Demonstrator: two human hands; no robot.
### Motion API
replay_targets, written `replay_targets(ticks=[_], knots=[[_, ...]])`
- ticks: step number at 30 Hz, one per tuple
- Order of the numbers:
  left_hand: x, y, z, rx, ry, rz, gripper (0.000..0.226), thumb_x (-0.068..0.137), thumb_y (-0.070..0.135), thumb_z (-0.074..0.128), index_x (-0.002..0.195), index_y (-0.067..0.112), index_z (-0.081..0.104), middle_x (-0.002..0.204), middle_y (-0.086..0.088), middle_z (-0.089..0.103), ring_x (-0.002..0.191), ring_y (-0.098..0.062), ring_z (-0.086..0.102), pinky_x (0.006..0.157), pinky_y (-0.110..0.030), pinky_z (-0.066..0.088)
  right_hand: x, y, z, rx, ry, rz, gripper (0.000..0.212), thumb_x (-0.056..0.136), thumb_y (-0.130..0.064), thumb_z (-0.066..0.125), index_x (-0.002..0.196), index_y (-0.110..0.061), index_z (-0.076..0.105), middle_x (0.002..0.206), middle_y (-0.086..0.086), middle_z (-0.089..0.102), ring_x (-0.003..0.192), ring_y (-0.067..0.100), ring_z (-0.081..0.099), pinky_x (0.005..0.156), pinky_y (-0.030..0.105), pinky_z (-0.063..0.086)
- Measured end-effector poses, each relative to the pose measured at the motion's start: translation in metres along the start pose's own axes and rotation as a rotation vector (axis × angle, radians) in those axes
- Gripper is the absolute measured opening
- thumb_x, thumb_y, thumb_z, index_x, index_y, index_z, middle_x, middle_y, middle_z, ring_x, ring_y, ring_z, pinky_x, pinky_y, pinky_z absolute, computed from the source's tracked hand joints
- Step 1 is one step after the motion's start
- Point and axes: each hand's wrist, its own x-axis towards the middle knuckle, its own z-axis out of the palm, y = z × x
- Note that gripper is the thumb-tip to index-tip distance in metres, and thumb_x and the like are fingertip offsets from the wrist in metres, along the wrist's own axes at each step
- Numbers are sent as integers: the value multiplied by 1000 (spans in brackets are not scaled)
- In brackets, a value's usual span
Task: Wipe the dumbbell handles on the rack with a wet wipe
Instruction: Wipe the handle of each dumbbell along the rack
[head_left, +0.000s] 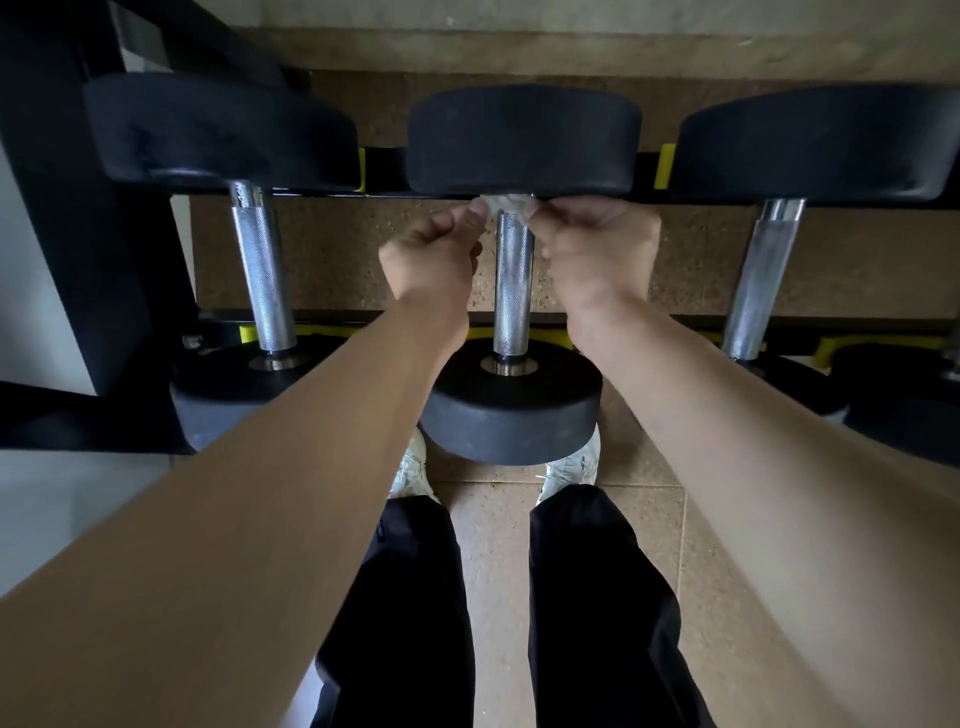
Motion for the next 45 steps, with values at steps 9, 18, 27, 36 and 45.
replay_targets(ticks=[9, 18, 27, 36, 45], knots=[[-9, -1, -4, 175, 1, 26, 15, 88, 21, 81, 77, 26, 72, 71, 16, 69, 57, 4, 59, 70, -18, 52, 6, 8, -8, -43, -10, 49, 7, 84, -13, 82, 90, -10, 80, 78, 0, 75, 64, 3, 64, 67, 20, 52], [-9, -5, -13, 301, -73, 54, 7, 92, 23, 76, 85, 24, 75, 86, 13, 74, 80, 5, 66, 55, 1, 40, 7, 20, -30, -134, -76, -8, 9, 84, -15, 82, 79, -18, 76, 81, 1, 75, 68, 7, 66, 66, 24, 54], [-2, -13, -31, 466, -30, 16, 17, 88, 20, 78, 73, 26, 72, 87, 6, 75, 86, -11, 70, 61, -18, 45, -9, 18, -32, -313, -228, -138, 3, 87, -16, 79, 86, -15, 76, 74, -7, 70, 63, 3, 62, 61, 16, 52], [4, -14, -46, 684, -28, -12, 15, 79, 37, 86, 72, 27, 76, 89, 5, 76, 85, -16, 71, 85, -39, 61, -18, 24, -39, -363, -345, -123, 7, 83, -15, 83, 84, -15, 77, 76, -5, 73, 67, 5, 68, 65, 20, 57], [-2, -18, -53, 740, -129, 19, 14, 82, 31, 84, 74, 25, 74, 82, 3, 74, 79, -14, 69, 66, -27, 53, -12, 30, -53, -414, -367, -47, 13, 81, -15, 84, 78, -24, 75, 73, -4, 72, 64, 10, 64, 62, 26, 55]])
